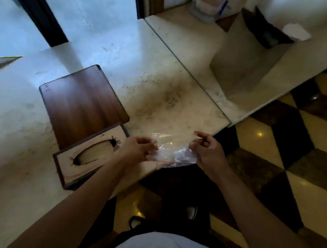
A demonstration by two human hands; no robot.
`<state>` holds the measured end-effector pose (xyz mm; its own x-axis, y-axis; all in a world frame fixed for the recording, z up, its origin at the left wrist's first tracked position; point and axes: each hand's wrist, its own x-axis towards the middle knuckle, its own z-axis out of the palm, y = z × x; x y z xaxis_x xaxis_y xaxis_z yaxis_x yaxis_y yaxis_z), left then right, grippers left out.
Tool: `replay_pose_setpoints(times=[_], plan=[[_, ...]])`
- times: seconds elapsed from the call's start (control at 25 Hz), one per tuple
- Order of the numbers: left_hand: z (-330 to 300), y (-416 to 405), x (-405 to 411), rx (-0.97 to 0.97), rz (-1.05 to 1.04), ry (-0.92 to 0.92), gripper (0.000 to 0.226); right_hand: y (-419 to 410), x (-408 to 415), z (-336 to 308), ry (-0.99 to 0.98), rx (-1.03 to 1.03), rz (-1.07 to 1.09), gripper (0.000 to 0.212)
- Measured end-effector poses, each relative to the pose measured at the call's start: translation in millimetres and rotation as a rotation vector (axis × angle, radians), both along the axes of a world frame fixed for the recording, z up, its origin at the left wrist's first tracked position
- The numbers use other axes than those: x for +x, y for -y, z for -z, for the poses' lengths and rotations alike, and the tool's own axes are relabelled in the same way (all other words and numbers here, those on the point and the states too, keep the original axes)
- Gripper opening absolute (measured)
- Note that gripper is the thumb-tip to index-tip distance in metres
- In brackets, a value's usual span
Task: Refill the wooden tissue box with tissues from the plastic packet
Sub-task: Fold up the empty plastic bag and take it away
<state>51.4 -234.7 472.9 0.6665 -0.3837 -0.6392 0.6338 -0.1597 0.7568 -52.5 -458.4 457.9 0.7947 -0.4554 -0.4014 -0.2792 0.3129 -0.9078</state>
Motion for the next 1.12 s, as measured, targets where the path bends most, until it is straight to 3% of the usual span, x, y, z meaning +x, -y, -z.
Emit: replay_pose_setpoints(times=[0.36,0.48,0.64,0.84,1.0,1.12], plan=[[-21.1,177.8,-1.0,0.083,0.279,0.14,0.017,119.6,-71.3,8.0,-0.069,0.275,0.292,0.017],[-8.9,234.9,-12.9,0.087,0.412,0.102,0.016,155.2,-96.4,24.4,-0.113,0.285,0.394,0.011],[23.0,298.0,-36.8,0.205,0.599,0.094,0.014,183.2,-132.7,51.4,-0.198,0.31,0.552,0.01],[81.0,351.6,-65.2,0.321,0.822,0.012,0.031,179.3,-179.0,97.0,-0.334,0.321,0.747,0.007],[129.6,377.2,-80.0,0.363,0.876,-0.016,0.039,178.5,-192.7,131.2,-0.424,0.331,0.886,0.006],[178.1,385.3,-86.3,0.453,0.905,-0.011,0.031,186.9,-190.8,178.3,-0.535,0.312,0.911,0.011]])
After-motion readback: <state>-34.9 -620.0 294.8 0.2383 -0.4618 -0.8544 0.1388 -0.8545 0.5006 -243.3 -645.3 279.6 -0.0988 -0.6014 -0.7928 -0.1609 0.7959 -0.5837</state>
